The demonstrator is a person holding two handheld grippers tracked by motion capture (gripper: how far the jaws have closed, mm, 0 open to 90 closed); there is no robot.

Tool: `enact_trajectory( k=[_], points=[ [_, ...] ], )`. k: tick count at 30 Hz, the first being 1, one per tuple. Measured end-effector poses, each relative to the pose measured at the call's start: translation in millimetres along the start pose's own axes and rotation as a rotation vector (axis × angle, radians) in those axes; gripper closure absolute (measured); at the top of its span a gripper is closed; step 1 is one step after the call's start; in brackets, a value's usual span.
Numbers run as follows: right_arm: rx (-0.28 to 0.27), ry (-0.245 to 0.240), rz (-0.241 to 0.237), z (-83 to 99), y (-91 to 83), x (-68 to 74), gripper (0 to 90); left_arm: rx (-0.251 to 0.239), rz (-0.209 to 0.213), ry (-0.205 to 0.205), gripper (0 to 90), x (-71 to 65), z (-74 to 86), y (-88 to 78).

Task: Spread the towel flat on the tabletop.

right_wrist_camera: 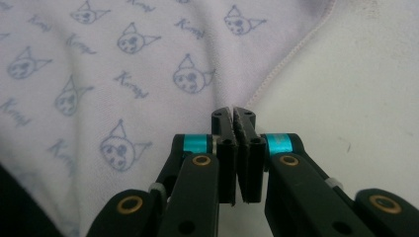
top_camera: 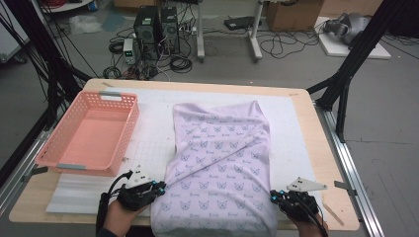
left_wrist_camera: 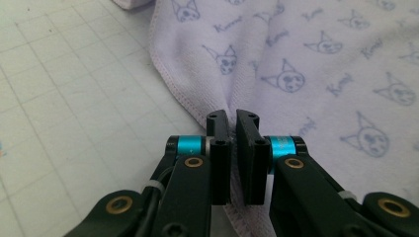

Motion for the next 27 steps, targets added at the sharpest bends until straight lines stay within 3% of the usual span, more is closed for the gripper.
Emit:
enact_trajectory(
  k=[7,11,18,20,22,23,25,27],
  points=[
    [-0.005,-0.025,-0.045,4.9,-15.1,20.4,88.3,-0.021,0.023,-0.014,84.3,-1.8,4.8,-20.5],
    [0.017,-0.038,-0.06,10.5,-22.4,28.9,88.3,0.001,0.06,-0.009,84.0,-8.9,13.4,-27.0],
    [0.062,-0.03,-0.067,30.8,-37.3,37.1,88.2,0.063,0.117,0.033,82.2,-27.7,31.8,-33.0],
    [0.068,-0.009,-0.081,36.3,-39.0,39.2,85.9,0.06,0.11,0.018,74.5,-26.5,30.8,-35.0],
    [0.038,0.001,-0.062,35.7,-40.1,36.4,78.2,0.014,0.085,-0.038,55.4,-18.8,22.4,-34.8],
    [0.016,0.014,-0.057,33.4,-40.5,33.9,74.7,-0.003,0.078,-0.056,50.1,-14.8,18.9,-34.4],
    [-0.008,0.02,-0.041,28.6,-40.0,29.9,72.3,-0.046,0.064,-0.112,46.9,-5.0,8.3,-31.3],
    [-0.028,0.011,-0.024,20.9,-37.0,26.0,71.7,-0.07,0.041,-0.141,46.8,3.4,-1.1,-25.3]
  ],
)
Point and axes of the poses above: each handheld gripper's, and its own axes: y roughly forward along the jaws, z roughly out of its underside, x roughly to its left, the point moved 8 cm from there along y, roughly forward along the jaws, and after that the axes turned 10 degrees about -z, right-handed, at the moved point
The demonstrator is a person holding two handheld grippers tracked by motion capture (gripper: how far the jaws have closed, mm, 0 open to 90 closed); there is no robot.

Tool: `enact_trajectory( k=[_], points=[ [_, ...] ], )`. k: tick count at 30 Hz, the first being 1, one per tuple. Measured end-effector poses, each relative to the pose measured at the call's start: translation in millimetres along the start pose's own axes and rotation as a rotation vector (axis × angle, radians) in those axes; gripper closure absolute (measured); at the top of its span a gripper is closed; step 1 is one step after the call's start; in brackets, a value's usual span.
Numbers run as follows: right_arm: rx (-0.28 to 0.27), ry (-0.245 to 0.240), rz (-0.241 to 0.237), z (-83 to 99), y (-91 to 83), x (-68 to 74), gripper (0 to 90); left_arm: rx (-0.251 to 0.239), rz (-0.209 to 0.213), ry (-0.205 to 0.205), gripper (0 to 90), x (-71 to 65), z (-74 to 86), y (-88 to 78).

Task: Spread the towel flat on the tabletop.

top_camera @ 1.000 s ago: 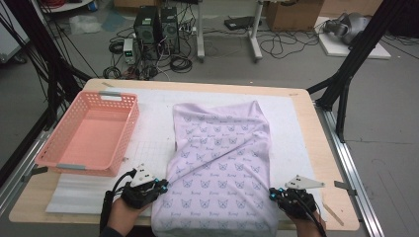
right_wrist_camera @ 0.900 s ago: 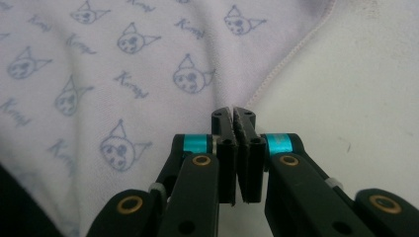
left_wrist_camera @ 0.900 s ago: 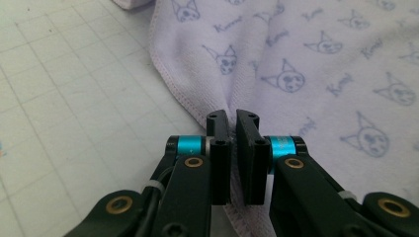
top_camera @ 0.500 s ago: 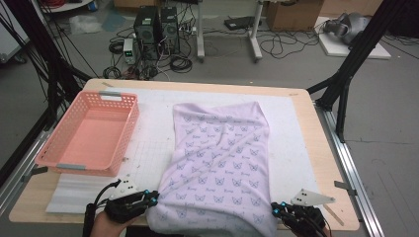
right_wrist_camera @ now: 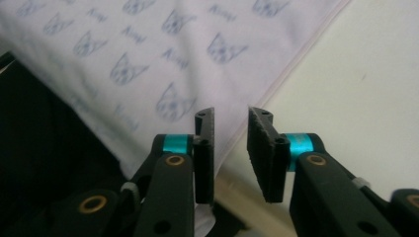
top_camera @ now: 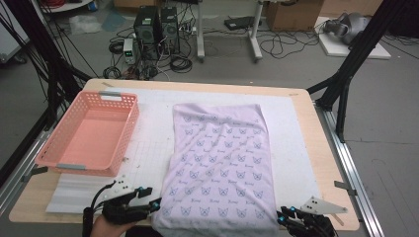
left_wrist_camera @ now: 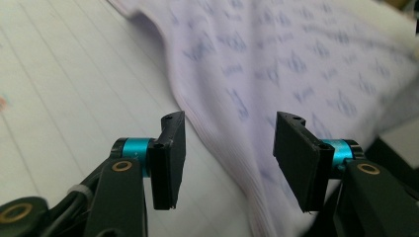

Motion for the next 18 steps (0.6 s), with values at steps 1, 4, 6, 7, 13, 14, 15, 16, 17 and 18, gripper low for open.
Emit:
enact_trajectory(
  k=[1,4,6,7,13,14,15,16,17,18],
  points=[
    [-0.01,-0.01,0.007,-4.6,2.5,-2.4,71.7,-0.008,-0.015,-0.007,46.8,4.3,-5.7,6.0],
    [-0.026,-0.019,0.026,-19.2,15.9,-10.9,71.6,0.004,-0.04,-0.02,47.7,11.4,-13.9,25.4],
    [-0.023,-0.02,0.042,-25.6,25.5,-16.8,70.2,0.029,-0.044,-0.022,48.1,12.2,-16.4,41.3],
    [-0.02,-0.016,0.056,-28.5,30.9,-20.7,68.5,0.04,-0.046,-0.019,48.3,11.2,-17.2,48.8],
    [0.021,0.0,0.079,-34.2,54.4,-34.6,66.0,0.058,-0.158,0.063,68.6,14.8,-17.5,68.3],
    [0.025,-0.007,0.078,-34.3,56.5,-34.7,67.9,0.059,-0.146,0.064,83.8,15.4,-16.7,67.0],
    [0.025,-0.007,0.08,-34.6,56.7,-35.0,71.2,0.062,-0.15,0.061,87.1,17.5,-15.6,64.7],
    [0.028,-0.004,0.07,-34.8,56.3,-34.8,84.0,0.064,-0.156,0.066,87.6,18.7,-14.8,63.0],
    [0.036,-0.009,0.054,-34.2,56.0,-33.8,87.8,0.065,-0.164,0.066,87.8,21.0,-14.0,60.4],
    [0.042,-0.014,0.051,-33.8,55.5,-33.2,88.2,0.068,-0.165,0.054,88.0,23.9,-13.0,57.7]
  ],
)
Point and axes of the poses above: each handheld gripper's, and its own axes: y roughly forward along the jaws, z roughly out of its underside, x roughly to its left, the point moved 8 cm from there along y, roughly forward along the jaws, and after that the axes turned 10 degrees about -z, right-handed, at the moved point
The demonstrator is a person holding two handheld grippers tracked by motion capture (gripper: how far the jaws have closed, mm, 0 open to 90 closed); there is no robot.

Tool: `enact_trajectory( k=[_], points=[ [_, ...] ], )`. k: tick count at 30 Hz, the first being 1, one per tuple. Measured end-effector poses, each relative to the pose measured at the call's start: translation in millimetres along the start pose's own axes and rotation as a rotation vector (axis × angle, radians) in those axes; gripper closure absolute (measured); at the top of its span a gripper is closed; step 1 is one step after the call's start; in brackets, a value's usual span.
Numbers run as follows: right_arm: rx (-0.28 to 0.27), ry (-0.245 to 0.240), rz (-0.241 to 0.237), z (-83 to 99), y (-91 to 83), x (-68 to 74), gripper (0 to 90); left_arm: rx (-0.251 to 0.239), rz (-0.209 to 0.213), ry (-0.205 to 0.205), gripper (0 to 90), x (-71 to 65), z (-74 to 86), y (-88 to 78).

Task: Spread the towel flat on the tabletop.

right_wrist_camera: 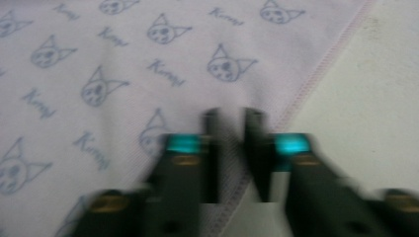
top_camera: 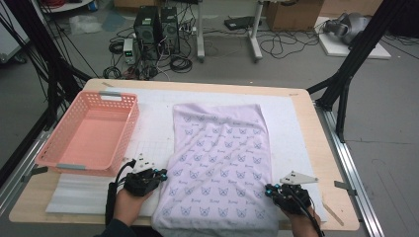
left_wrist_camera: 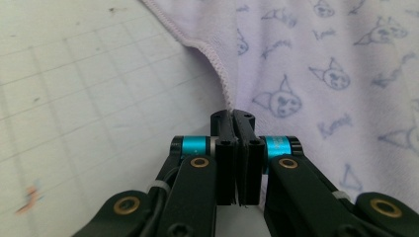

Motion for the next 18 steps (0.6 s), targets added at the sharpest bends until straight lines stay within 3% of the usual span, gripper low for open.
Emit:
enact_trajectory(
  k=[3,5,9,13,15,16,18],
  points=[
    [0.02,-0.012,-0.023,2.0,-3.3,1.7,88.8,0.004,-0.01,-0.026,88.0,12.6,3.1,-7.5],
    [0.033,-0.016,-0.038,5.4,-7.5,4.5,88.9,0.005,0.011,-0.048,88.0,18.2,3.2,-14.4],
    [0.027,-0.036,-0.069,9.9,-20.3,12.0,88.9,0.031,0.064,-0.024,87.8,16.7,8.0,-27.1],
    [0.022,-0.034,-0.099,11.4,-29.4,16.5,88.7,0.051,0.117,-0.035,86.6,14.7,11.6,-33.4],
    [0.021,-0.04,-0.123,9.9,-30.2,17.0,84.7,0.032,0.131,-0.035,73.1,14.8,7.1,-30.6],
    [0.009,-0.043,-0.118,7.2,-30.2,15.2,79.9,0.019,0.131,-0.047,63.4,16.2,3.6,-27.8],
    [-0.033,-0.033,-0.106,-1.6,-29.3,6.6,71.9,-0.005,0.129,-0.078,53.5,20.3,-5.5,-20.1]
  ],
)
Point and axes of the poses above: each handheld gripper's, and its own axes: y roughly forward along the jaws, z roughly out of its underside, x roughly to its left, the point moved 8 cm from there along y, roughly forward along the jaws, and after that the axes turned 10 degrees about -z, right-handed, at the moved point
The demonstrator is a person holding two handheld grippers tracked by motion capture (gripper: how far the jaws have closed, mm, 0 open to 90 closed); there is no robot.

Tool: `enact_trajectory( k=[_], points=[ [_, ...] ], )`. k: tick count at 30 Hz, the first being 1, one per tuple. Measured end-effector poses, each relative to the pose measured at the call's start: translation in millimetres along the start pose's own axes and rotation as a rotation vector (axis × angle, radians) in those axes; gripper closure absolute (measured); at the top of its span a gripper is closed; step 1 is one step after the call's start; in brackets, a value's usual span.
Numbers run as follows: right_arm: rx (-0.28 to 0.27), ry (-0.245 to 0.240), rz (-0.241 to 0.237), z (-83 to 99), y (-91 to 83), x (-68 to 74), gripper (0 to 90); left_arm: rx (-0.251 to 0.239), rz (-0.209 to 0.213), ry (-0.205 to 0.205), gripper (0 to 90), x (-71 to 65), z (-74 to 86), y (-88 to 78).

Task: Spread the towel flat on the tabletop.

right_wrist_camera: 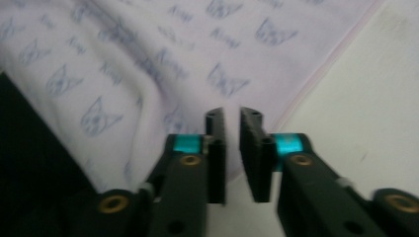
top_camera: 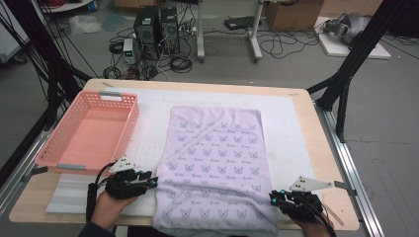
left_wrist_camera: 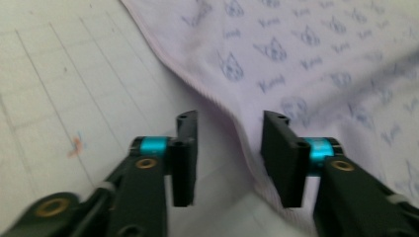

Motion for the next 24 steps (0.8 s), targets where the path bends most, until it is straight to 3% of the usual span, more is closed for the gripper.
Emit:
enact_trajectory(
  k=[2,8,15,18,21,24],
  points=[
    [-0.02,0.008,0.016,-6.2,1.3,-8.6,69.1,-0.011,-0.005,-0.017,45.8,3.4,-7.7,6.1],
    [-0.077,0.018,0.085,-31.6,14.6,-47.8,60.8,-0.069,-0.018,-0.047,43.0,15.5,-42.6,31.5],
    [-0.117,0.04,0.123,-71.0,44.3,-96.3,60.1,-0.087,-0.093,-0.049,43.1,32.5,-81.8,72.9],
    [-0.118,0.03,0.12,-77.4,52.3,-102.8,60.0,-0.088,-0.134,-0.036,44.9,42.2,-97.1,88.1],
    [-0.11,0.034,0.113,-76.0,53.2,-103.1,59.0,-0.066,-0.164,-0.07,45.2,54.5,-109.3,105.6],
    [-0.13,0.037,0.11,-74.3,50.0,-104.1,58.8,-0.029,-0.207,-0.057,45.8,66.4,-120.2,124.3]
  ],
)
Point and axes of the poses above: each handheld gripper's, and its own axes: y roughly forward along the jaws, z roughly out of its underside, x roughly to its left, the point moved 8 cm from there along y, roughly forward along the jaws, and after that the axes turned 10 degrees about -z, right-handed, at the moved point
